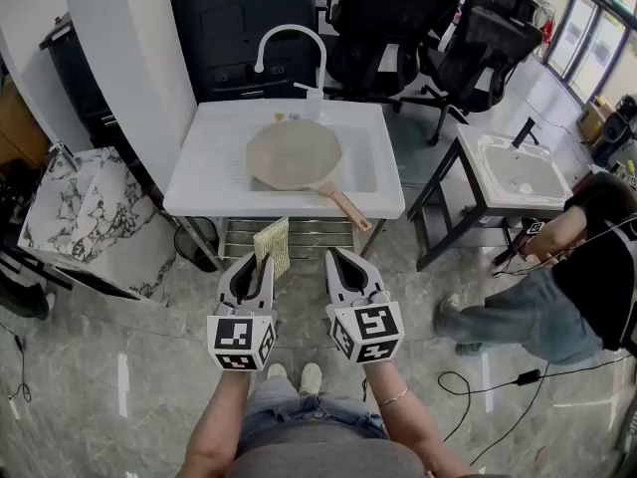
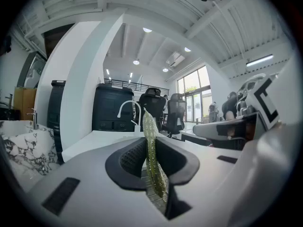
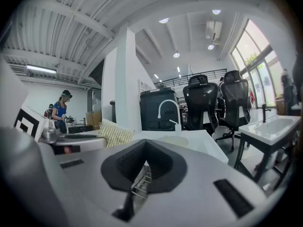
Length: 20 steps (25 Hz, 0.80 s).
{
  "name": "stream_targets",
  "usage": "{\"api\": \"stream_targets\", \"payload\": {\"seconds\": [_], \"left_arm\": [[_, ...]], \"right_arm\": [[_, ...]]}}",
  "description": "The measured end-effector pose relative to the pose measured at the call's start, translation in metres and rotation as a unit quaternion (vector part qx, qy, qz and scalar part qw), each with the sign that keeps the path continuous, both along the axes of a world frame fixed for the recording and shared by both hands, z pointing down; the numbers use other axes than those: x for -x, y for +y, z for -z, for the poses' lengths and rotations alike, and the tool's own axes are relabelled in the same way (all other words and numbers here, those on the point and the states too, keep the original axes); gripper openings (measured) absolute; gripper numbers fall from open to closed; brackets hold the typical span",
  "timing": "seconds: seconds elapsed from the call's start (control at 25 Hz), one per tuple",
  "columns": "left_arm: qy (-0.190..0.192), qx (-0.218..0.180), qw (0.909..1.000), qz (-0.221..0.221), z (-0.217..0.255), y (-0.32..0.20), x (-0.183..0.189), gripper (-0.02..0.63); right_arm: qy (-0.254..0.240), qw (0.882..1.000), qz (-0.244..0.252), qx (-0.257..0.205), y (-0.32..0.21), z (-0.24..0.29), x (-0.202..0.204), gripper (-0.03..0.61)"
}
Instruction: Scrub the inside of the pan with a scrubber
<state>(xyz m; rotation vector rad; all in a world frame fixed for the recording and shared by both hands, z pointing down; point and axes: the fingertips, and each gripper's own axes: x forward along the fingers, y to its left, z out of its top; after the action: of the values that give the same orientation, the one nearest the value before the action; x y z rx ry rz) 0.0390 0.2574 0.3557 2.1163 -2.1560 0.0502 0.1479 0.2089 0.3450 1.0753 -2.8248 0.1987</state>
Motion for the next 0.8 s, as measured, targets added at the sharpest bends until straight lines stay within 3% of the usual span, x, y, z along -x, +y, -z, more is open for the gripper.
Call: {"api": "stream_targets", "payload": {"seconds": [0.28,0.8], "left_arm": [[0.000,-0.001,1.0000,0.000,0.004,0.001,-0.002,0.069],[-0.011,-0.001,0.9999,0.013,0.011,0.000,-0.004,0.069]], "right_arm": [[-0.009,1.000,0.010,0.025,0.000,-0.001,0.001,0.009],[-0.015,1.000,0.006,0.010,-0.004,0.011,-0.004,0.009]]}}
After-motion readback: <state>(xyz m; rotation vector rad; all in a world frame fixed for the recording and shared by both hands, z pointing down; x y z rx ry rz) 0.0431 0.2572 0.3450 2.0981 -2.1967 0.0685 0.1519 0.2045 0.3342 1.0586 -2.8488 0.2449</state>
